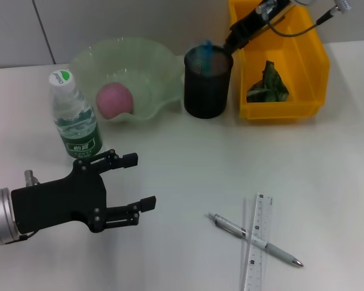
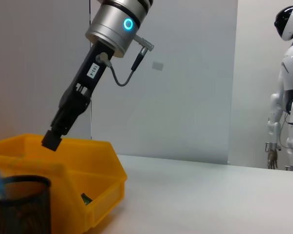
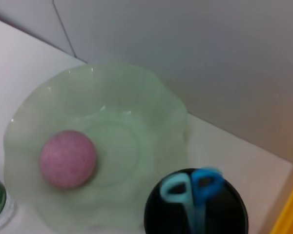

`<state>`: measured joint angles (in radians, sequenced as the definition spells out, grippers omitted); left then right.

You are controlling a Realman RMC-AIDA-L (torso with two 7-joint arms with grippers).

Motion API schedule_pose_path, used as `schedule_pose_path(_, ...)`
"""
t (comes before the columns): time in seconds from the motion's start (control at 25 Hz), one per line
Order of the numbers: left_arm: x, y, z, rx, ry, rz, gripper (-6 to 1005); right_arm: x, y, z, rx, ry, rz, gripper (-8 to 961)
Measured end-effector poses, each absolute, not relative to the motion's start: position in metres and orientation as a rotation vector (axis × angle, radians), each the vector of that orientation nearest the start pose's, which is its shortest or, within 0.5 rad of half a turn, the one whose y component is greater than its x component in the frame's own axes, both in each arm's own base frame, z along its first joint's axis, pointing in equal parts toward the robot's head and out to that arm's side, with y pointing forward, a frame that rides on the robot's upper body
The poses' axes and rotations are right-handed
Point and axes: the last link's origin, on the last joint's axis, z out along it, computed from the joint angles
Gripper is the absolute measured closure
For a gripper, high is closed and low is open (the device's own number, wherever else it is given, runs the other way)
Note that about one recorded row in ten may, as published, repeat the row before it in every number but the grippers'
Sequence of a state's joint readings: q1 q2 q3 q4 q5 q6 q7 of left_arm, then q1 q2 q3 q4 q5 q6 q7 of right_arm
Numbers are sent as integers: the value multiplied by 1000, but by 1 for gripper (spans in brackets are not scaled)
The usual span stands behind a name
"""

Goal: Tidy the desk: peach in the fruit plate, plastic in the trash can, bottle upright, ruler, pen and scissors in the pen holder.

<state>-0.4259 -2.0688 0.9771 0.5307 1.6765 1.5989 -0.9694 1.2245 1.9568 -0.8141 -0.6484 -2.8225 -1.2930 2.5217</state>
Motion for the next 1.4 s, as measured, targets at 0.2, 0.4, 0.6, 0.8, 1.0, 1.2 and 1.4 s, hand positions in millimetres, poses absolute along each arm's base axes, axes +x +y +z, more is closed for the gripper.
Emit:
schedule_pose_path(0.2,-259,289,-29,-2761,-201,-884,156,104,489,35,-2402,996,-230,716)
schedule_pose_path(0.4,-260,289,-28,-2760,-198,-881,156,100,490,35,-2397,984,-188,453)
schedule_pose_path(0.6,-259,289,-28,-2761,-198,-883,157,101,492,32,-2389,964,-133,324)
schedule_pose_path(0.8,-259,289,-28,-2763,-201,-886,157,100,488,30,-2414,939,-32,274)
schedule_pose_path(1.0,-259,289,-28,-2764,-200,-888,157,105,478,32,-2476,998,135,274)
schedule_pose_path(1.2,-260,289,-28,-2763,-220,-886,158,118,456,36,-2562,1098,189,275)
schedule_pose_path(1.4,-261,288,-28,-2759,-231,-883,158,127,428,39,-2702,1135,90,275)
